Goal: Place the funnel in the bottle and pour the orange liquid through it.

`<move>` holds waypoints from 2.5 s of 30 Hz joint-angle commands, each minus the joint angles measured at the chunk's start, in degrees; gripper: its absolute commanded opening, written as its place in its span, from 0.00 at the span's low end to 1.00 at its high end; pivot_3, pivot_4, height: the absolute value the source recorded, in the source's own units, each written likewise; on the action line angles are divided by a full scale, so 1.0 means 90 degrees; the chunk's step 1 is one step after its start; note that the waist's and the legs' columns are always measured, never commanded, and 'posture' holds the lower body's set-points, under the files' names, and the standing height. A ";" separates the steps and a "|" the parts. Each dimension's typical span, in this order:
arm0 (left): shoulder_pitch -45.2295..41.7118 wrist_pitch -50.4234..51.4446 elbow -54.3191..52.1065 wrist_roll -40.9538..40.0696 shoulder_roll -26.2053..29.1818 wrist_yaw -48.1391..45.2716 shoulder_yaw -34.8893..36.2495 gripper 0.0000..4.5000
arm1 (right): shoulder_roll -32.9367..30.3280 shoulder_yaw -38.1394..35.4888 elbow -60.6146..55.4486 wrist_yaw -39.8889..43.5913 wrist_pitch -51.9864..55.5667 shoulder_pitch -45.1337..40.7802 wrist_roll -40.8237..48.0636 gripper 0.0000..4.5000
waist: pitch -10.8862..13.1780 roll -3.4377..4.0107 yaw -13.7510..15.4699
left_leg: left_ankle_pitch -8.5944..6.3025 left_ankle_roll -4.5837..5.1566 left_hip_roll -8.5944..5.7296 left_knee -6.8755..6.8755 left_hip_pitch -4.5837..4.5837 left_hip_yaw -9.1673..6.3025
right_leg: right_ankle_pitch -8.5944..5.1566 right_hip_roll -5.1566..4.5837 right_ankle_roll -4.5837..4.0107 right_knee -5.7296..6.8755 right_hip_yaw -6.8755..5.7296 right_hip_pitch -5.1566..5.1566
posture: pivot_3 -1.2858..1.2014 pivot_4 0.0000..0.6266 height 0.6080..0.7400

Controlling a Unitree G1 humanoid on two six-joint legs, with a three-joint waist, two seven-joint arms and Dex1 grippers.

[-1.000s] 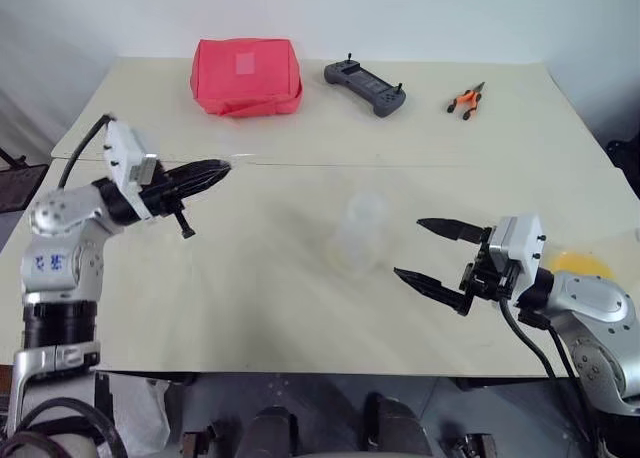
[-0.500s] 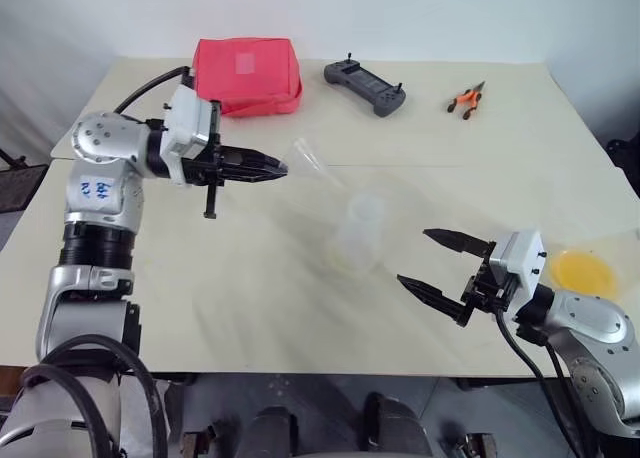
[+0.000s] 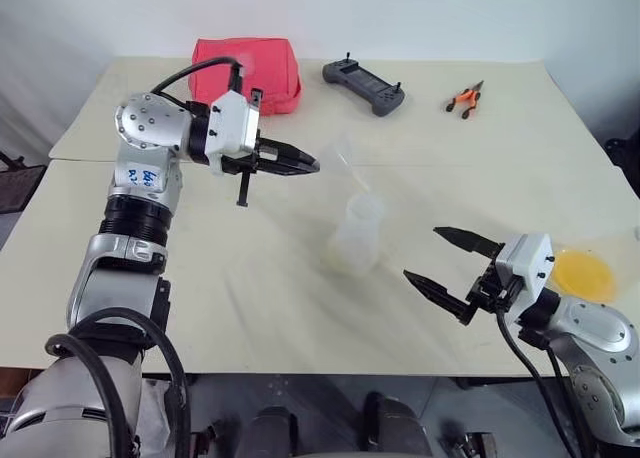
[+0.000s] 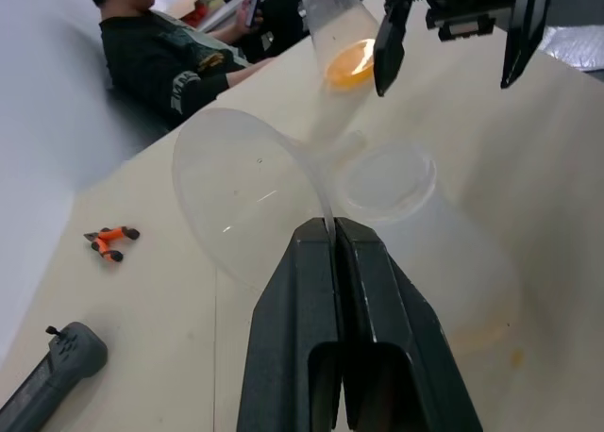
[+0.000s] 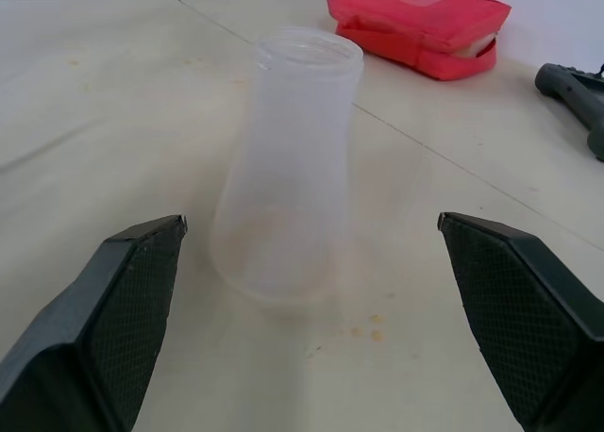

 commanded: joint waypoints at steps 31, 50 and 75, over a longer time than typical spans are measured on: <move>-0.1557 -0.2547 0.1300 -0.0317 -0.0059 -0.0715 -0.2626 0.01 | 0.0290 0.0132 -0.0318 -0.0304 -0.0191 -0.0066 -0.0306 1.00 | 0.0001 -0.0002 0.0019 | -0.0007 0.0014 -0.0001 0.0002 -0.0005 0.0002 | 0.0001 -0.0001 0.0002 -0.0005 0.0000 0.0000 | 0.52 0.24 1.00; -0.1827 -0.2074 0.1248 -0.0800 -0.0157 -0.0715 -0.2430 0.96 | 0.0296 0.0027 -0.0461 -0.0416 -0.0200 0.0075 -0.0378 1.00 | 0.0002 -0.0004 0.0015 | -0.0012 0.0022 -0.0002 0.0002 -0.0012 0.0003 | 0.0004 0.0000 0.0007 -0.0019 -0.0001 0.0000 | 0.52 0.24 1.00; 0.2627 0.3445 -0.1826 -0.1395 0.0347 0.0911 0.0869 0.99 | 0.1355 -0.1186 -0.2553 -0.3028 0.0958 0.1736 -0.0760 1.00 | -0.0001 0.0001 0.0008 | -0.0011 0.0019 -0.0001 0.0018 0.0000 0.0006 | 0.0004 0.0000 0.0008 0.0006 0.0013 -0.0001 | 0.52 0.24 1.00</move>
